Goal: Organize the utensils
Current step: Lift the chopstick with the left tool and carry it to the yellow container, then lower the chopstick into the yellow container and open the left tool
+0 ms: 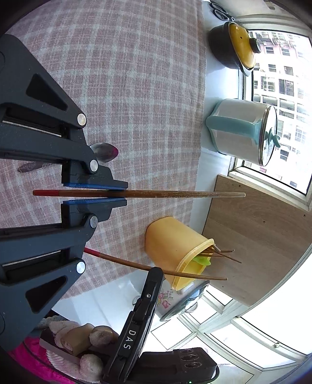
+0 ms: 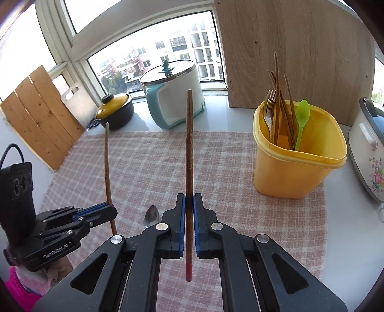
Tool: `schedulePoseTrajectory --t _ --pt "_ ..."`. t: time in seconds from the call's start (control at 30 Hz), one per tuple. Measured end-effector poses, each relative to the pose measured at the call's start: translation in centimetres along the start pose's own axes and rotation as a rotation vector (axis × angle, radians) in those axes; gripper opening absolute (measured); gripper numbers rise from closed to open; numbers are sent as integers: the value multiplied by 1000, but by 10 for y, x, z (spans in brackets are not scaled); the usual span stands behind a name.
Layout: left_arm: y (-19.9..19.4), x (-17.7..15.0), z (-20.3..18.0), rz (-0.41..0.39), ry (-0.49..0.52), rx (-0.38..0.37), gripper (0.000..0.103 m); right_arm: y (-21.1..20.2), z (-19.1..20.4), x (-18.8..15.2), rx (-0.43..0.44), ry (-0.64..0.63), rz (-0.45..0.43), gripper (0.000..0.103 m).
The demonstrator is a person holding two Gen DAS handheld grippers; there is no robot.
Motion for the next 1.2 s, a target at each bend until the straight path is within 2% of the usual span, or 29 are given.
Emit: schedulePoseTrajectory --t 0.3,0.8,1.2 --pt "5 35 -33 -57 41 -42 4 -34 -27 27 -28 11 -85 5" --pt "37 99 -94 -135 118 -93 4 -72 -84 81 -101 29 -201 5" --pt "74 146 -124 -172 112 -114 4 -73 -120 120 -115 36 -248 5"
Point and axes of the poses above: each gripper's, at about its wrist camera, not at the fingertips, and y roughly the way its jaws point, z to its left, x to its top, the point moved 7 cm from there along y, roughly the way its jaws point, and after that the axes turned 8 degrees about -z, right-handed, at the moved point
